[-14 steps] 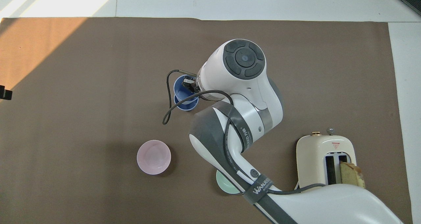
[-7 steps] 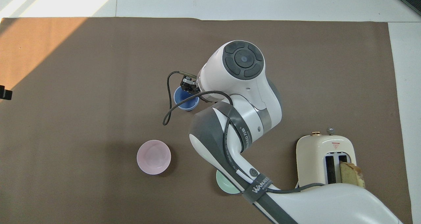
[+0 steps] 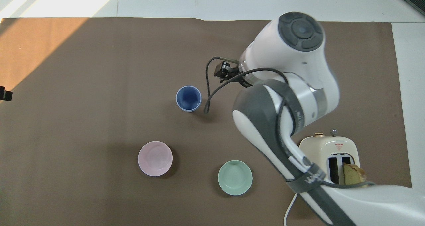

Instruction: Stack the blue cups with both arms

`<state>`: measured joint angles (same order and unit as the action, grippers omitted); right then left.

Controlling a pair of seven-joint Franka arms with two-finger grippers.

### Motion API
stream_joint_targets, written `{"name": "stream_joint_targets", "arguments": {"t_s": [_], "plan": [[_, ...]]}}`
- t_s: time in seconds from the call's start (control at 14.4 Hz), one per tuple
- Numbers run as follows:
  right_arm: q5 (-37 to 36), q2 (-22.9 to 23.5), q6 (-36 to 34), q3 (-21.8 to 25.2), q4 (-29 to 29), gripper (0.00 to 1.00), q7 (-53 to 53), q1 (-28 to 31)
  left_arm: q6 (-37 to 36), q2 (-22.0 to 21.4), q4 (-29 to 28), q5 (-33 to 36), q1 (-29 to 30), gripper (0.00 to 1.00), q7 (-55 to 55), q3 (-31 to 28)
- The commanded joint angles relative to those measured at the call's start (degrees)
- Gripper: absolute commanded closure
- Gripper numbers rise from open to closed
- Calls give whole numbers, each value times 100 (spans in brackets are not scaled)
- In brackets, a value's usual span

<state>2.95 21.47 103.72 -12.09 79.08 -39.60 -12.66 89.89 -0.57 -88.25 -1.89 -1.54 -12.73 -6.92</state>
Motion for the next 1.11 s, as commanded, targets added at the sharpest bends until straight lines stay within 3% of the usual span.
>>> {"name": "stream_joint_targets", "arguments": {"t_s": [0.0, 0.49, 0.77, 1.04], "plan": [[-189, -327, -562, -39, -24, 0, 1170, 526, -156, 40, 141, 92, 5, 0, -27, 6], [-515, -1013, -1758, -48, -24, 0, 3114, 1476, -156, 40, 141, 92, -4, 0, -27, 6], [-383, -1101, -1882, -56, -7, 0, 3301, 1915, -156, 40, 141, 84, -4, 0, -27, 6], [-365, -1426, -1890, -100, 335, 0, 3284, 1899, -148, 40, 141, 66, -13, 0, -1, 41]]}}
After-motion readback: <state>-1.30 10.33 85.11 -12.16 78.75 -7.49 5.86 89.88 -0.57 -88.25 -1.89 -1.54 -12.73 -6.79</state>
